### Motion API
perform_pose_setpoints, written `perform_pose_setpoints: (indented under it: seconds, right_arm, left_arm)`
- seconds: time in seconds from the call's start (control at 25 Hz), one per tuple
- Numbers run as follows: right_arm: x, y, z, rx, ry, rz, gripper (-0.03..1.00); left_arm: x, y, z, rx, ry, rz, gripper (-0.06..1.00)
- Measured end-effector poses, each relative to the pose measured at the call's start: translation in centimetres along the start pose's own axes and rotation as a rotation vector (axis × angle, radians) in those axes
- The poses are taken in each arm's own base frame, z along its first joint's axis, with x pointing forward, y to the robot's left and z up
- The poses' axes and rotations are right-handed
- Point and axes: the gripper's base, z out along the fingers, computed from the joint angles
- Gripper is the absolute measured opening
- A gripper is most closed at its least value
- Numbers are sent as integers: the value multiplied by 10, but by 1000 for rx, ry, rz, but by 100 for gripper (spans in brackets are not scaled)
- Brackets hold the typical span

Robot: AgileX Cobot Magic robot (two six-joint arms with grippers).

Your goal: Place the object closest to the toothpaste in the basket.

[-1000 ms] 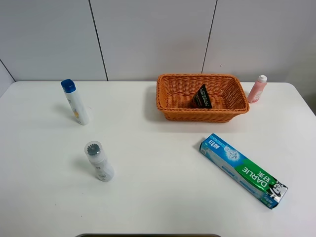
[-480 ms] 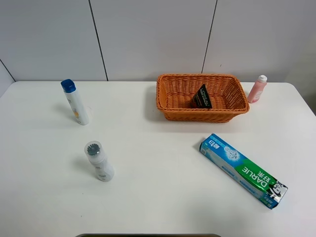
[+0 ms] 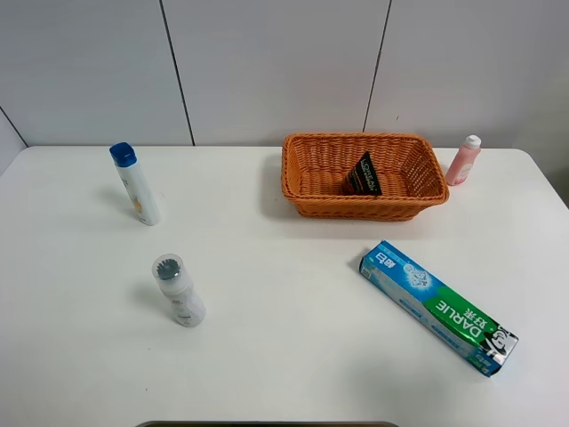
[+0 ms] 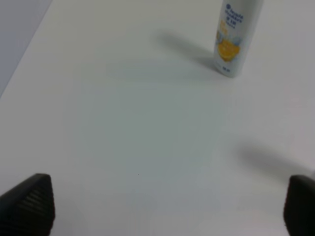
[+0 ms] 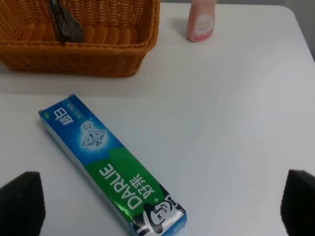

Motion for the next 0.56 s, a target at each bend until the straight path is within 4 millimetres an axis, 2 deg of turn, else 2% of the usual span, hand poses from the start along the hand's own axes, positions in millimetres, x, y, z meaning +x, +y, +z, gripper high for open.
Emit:
perform_pose_setpoints:
  seconds: [0.56]
  right_arm:
    - [0, 0, 0, 0, 1, 0, 99]
  left_arm:
    - [0, 0, 0, 0, 0, 0, 94]
